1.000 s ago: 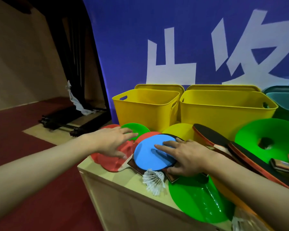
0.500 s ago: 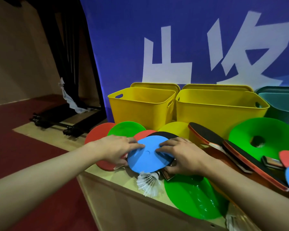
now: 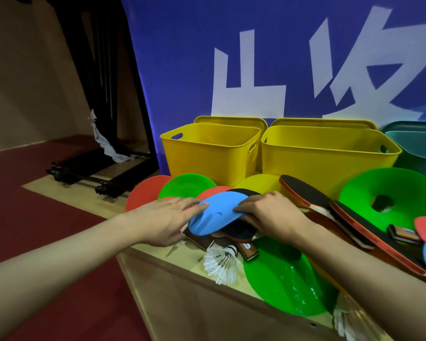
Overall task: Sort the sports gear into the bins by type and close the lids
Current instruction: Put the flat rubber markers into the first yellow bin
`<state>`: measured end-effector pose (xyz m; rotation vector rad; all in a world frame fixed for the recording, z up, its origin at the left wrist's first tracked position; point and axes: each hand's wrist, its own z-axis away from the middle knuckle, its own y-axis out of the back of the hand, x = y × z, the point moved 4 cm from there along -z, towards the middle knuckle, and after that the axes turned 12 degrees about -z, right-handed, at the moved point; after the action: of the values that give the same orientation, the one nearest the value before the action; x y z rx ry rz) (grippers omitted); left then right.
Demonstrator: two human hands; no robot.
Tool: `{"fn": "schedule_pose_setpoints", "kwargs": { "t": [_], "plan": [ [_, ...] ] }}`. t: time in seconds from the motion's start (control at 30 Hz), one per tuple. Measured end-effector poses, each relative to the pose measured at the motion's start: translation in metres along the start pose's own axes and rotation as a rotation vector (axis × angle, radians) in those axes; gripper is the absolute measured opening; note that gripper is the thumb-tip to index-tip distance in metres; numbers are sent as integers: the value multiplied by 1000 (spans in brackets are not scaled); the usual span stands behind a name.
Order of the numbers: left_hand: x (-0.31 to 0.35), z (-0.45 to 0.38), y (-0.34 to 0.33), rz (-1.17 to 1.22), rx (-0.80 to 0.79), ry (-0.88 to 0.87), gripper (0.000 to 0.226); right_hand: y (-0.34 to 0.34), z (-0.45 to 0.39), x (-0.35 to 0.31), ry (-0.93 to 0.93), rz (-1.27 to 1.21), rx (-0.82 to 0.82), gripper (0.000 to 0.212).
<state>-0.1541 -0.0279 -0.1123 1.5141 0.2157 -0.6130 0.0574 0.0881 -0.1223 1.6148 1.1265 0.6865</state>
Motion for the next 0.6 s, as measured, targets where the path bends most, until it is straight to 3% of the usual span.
{"fn": "schedule_pose_setpoints", "kwargs": {
  "t": [0.3,0.43,0.6],
  "plan": [
    [-43,23,-10,-136,-93,223,81,41,-24,-7,-84,19,331,30],
    [-60,31,-24,-138,-134,247,76,65,-47,-3,-132,62,398,38],
    [-65,30,-25,-107,-113,249,72,119,-79,-13,-62,101,534,28]
  ]
}}
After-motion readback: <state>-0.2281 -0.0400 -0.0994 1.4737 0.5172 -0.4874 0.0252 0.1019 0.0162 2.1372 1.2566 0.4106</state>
